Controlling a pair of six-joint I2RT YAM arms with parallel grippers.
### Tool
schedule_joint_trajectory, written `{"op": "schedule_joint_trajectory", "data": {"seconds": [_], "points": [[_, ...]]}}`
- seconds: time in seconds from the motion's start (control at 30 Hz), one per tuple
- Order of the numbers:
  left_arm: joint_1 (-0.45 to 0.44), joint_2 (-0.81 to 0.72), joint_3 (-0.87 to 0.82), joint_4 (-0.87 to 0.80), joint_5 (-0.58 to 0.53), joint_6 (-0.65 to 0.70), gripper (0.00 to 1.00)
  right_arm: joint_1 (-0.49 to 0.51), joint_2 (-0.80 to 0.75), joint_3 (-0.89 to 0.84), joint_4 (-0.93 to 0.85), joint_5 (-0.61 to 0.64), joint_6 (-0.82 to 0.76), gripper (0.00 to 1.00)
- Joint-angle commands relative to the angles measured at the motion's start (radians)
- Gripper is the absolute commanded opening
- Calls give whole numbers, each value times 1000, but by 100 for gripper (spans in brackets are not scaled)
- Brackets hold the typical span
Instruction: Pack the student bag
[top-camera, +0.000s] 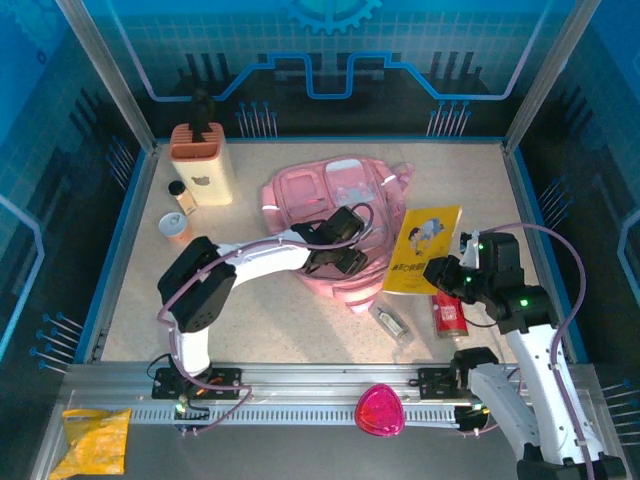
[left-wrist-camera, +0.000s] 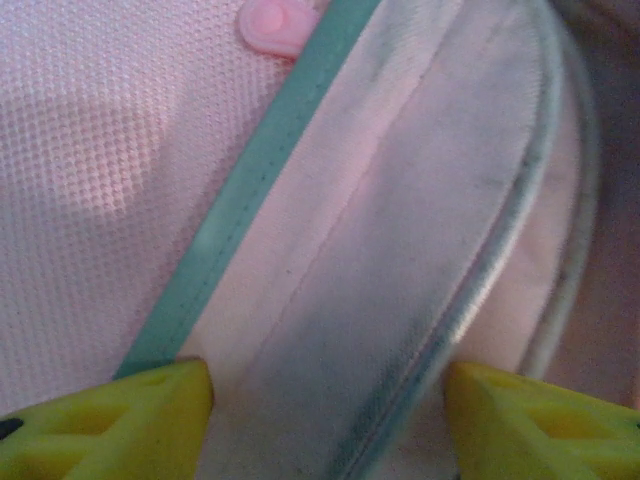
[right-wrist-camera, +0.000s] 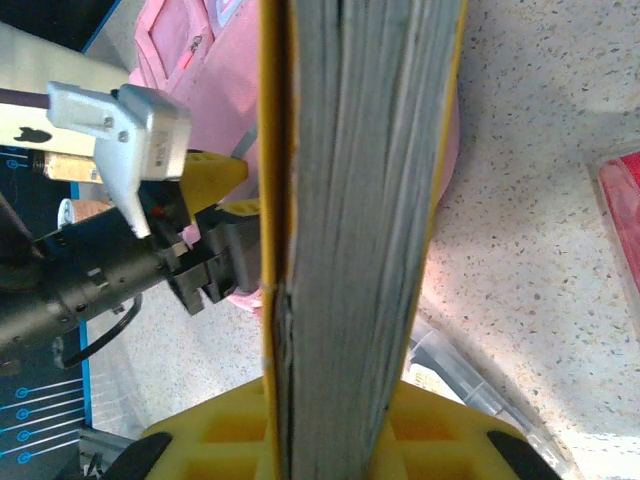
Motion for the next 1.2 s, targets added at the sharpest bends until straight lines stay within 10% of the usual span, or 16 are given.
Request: {"op": "schedule_joint_trajectory", "data": {"seconds": [0.0,0.43,1.17], "points": [[-12,28,30,-9,-113,41,56,-20,-5,1,60,-58,-22,3],[-12,-51,30,-5,-129,91,4,-49,9,25,51,-78,-28,2],[109,-296,221,-113,-125,83,0,53,52,12,77,-121,-2,0]]}}
